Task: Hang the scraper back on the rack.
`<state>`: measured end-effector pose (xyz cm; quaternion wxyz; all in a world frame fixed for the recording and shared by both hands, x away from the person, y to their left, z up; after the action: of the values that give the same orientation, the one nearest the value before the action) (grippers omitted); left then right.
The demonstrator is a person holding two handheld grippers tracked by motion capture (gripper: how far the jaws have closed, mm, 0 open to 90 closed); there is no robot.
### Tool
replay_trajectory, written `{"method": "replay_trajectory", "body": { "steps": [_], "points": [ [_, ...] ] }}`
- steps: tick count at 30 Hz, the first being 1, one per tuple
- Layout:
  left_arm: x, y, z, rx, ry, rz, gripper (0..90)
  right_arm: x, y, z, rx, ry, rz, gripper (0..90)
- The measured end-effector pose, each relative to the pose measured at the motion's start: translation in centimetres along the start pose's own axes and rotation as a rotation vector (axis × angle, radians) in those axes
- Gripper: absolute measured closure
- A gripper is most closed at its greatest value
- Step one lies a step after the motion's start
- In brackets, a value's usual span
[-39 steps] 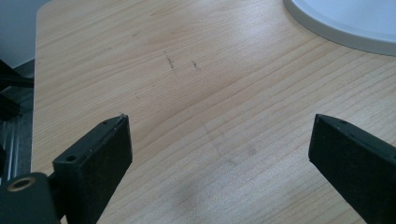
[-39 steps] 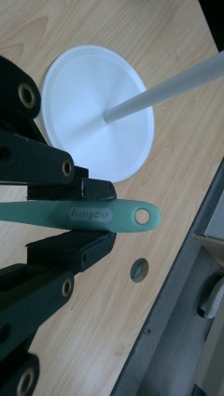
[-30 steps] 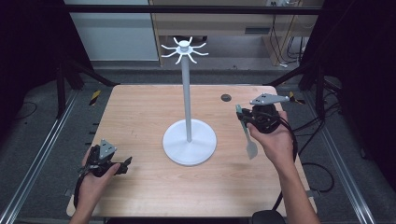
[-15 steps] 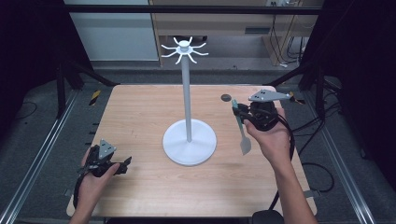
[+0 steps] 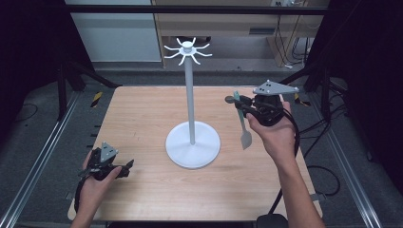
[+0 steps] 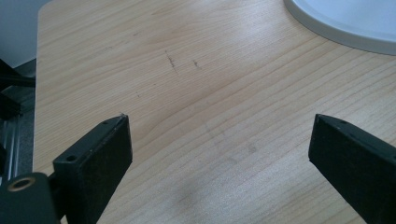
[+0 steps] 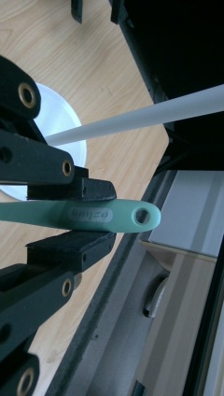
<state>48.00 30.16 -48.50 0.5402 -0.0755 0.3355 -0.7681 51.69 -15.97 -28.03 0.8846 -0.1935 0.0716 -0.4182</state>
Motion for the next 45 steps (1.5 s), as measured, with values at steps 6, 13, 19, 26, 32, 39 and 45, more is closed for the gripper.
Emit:
{"method": "replay_trajectory", "body": {
  "steps": [6, 13, 19, 26, 32, 39, 45],
  "points": [
    [0.1, 0.0, 0.0, -0.003, 0.002, -0.001, 5.9, -0.4, 0.3, 0.8, 0.023, -0.003, 0.018, 74.5],
    [0.0, -0.1, 0.0, 0.002, -0.002, -0.001, 5.8, -0.9, 0.6, 1.5, 0.044, 0.003, 0.033, 74.5],
    [0.0, -0.1, 0.0, 0.000, -0.006, -0.002, 5.9, -1.4, 0.7, 2.7, 0.067, -0.006, 0.044, 74.5],
    [-0.2, -0.2, -0.2, 0.002, -0.013, 0.002, 5.8, -1.9, 1.0, 3.7, 0.082, -0.014, 0.052, 74.5],
    [-0.2, -0.2, -0.2, -0.001, -0.010, 0.003, 5.8, -2.3, 1.3, 4.3, 0.090, -0.022, 0.060, 74.5],
    [-0.1, -0.1, -0.1, -0.001, -0.007, 0.004, 5.9, -2.5, 1.4, 5.1, 0.111, -0.019, 0.055, 74.5],
    [0.0, -0.1, 0.0, 0.001, -0.003, 0.000, 5.9, -2.8, 1.0, 5.8, 0.141, -0.014, 0.059, 74.5]
  ]
}}
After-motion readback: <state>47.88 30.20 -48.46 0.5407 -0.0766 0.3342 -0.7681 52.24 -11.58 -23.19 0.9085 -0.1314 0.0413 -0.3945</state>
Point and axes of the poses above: each handheld gripper's, and its own axes: y roughly forward along the jaws, z roughly out of its top, x roughly to its right, the point moved 2 cm from there along y, roughly forward along the jaws, and after that the axes turned 4 degrees about z, right-handed, at the moved point
